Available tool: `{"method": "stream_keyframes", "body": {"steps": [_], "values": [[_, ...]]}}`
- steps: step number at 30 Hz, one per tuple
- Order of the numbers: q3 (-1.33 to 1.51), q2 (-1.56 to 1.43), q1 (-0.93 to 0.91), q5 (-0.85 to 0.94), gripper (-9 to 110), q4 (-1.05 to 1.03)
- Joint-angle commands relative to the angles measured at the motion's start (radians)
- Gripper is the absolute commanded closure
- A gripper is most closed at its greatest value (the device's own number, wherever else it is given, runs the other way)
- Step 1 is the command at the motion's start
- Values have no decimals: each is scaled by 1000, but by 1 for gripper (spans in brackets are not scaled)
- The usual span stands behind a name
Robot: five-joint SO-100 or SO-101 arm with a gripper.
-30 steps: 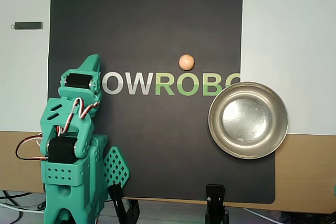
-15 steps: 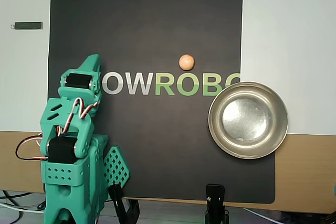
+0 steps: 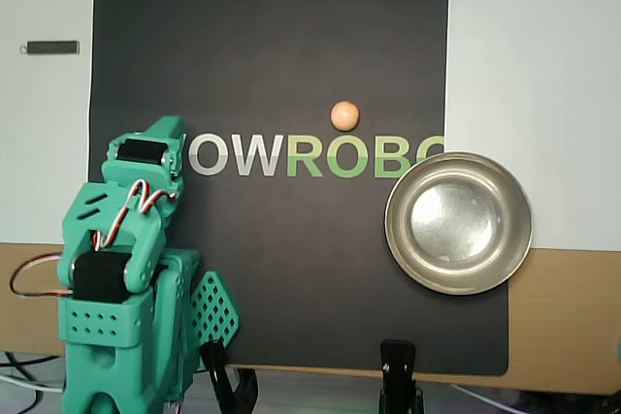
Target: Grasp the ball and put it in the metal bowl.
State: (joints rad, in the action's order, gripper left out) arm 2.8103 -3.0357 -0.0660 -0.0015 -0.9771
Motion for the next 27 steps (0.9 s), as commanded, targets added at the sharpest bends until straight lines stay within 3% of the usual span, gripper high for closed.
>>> {"method": "stream_keyframes", "body": {"steps": [1,13,27], "values": [[-238,201,-23,3,101,-58],[-767,815,-115,3,101,-167],[-979,1206,-114,3,101,-167]]}}
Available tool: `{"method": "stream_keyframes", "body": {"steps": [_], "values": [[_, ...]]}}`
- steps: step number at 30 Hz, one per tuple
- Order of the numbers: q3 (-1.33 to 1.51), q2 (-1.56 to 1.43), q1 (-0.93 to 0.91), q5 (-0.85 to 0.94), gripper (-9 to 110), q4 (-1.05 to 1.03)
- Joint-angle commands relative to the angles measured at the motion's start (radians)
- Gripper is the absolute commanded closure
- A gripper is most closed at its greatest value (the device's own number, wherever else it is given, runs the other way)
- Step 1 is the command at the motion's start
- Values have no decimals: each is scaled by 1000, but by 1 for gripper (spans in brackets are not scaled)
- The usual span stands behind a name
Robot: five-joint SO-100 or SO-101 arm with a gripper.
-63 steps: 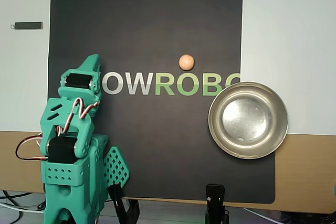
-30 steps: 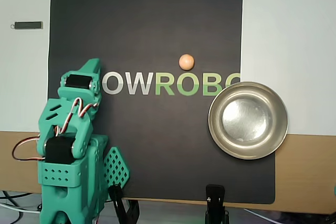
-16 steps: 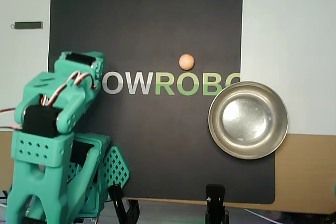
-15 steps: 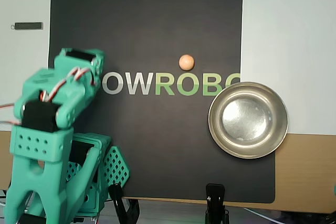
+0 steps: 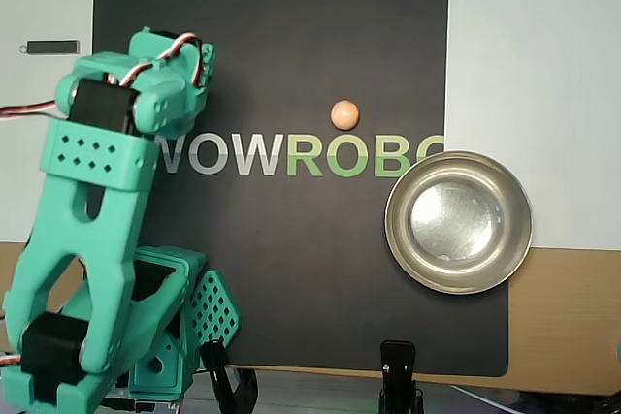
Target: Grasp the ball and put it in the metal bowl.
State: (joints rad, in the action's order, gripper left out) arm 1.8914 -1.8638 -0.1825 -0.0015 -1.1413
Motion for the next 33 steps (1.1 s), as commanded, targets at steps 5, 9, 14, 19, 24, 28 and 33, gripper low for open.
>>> {"method": "stream_keyframes", "body": {"steps": [5,9,14,19,24,28,33], "values": [[-94,123,0,5,101,-3],[-109,170,-2,5,101,-3],[-114,219,3,5,101,-2],[-114,232,2,5,101,0],[-144,222,-3,5,101,-3],[-186,222,-9,5,101,-29],[-299,235,-34,5,101,-150]]}}
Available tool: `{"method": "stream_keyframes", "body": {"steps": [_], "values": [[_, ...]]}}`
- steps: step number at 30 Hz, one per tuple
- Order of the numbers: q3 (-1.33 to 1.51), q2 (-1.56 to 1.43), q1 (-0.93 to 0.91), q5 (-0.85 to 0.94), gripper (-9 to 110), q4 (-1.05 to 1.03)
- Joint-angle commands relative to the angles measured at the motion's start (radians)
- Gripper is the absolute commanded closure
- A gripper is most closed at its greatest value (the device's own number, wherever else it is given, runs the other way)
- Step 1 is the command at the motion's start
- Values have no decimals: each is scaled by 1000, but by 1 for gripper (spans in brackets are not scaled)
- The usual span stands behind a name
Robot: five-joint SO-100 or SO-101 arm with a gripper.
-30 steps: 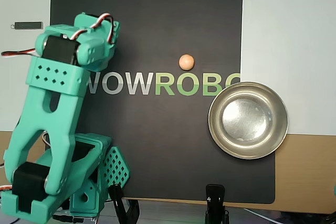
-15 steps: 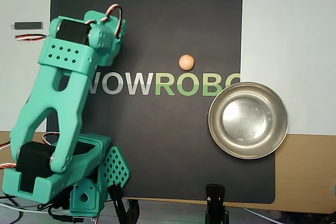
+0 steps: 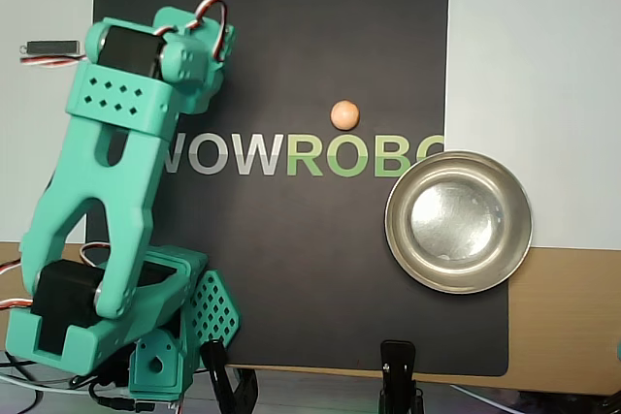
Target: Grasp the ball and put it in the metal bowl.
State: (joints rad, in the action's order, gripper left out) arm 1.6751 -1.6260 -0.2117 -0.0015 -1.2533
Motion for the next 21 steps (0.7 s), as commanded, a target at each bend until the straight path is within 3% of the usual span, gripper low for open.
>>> {"method": "stream_keyframes", "body": {"steps": [1,21], "values": [[-104,-3,-12,5,101,-58],[-270,117,-153,5,101,-109]]}}
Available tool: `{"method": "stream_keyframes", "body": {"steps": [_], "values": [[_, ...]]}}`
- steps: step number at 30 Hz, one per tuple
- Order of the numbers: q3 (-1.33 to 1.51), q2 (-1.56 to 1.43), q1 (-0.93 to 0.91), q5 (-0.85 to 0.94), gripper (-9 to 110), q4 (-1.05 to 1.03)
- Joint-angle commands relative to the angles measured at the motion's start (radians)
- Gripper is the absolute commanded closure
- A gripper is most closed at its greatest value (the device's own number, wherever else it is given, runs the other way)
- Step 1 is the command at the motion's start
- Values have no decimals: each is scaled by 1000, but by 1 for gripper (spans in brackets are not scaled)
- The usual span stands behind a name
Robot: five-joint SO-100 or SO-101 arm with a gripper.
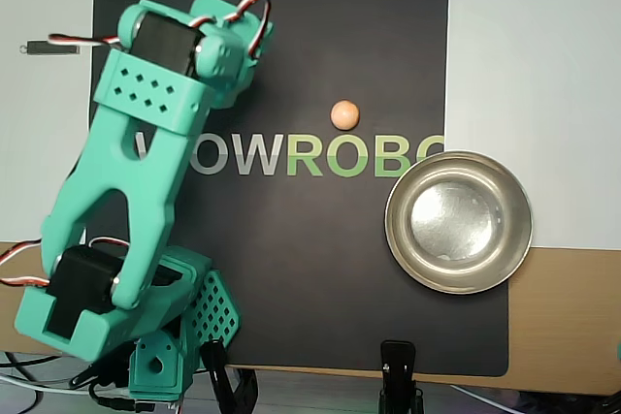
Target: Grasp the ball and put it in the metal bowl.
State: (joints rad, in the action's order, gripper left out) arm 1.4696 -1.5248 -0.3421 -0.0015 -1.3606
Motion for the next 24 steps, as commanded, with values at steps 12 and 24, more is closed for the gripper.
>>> {"method": "stream_keyframes", "body": {"steps": [12,24], "values": [[-141,98,-132,5,101,-9],[-150,103,-238,5,101,-6]]}}
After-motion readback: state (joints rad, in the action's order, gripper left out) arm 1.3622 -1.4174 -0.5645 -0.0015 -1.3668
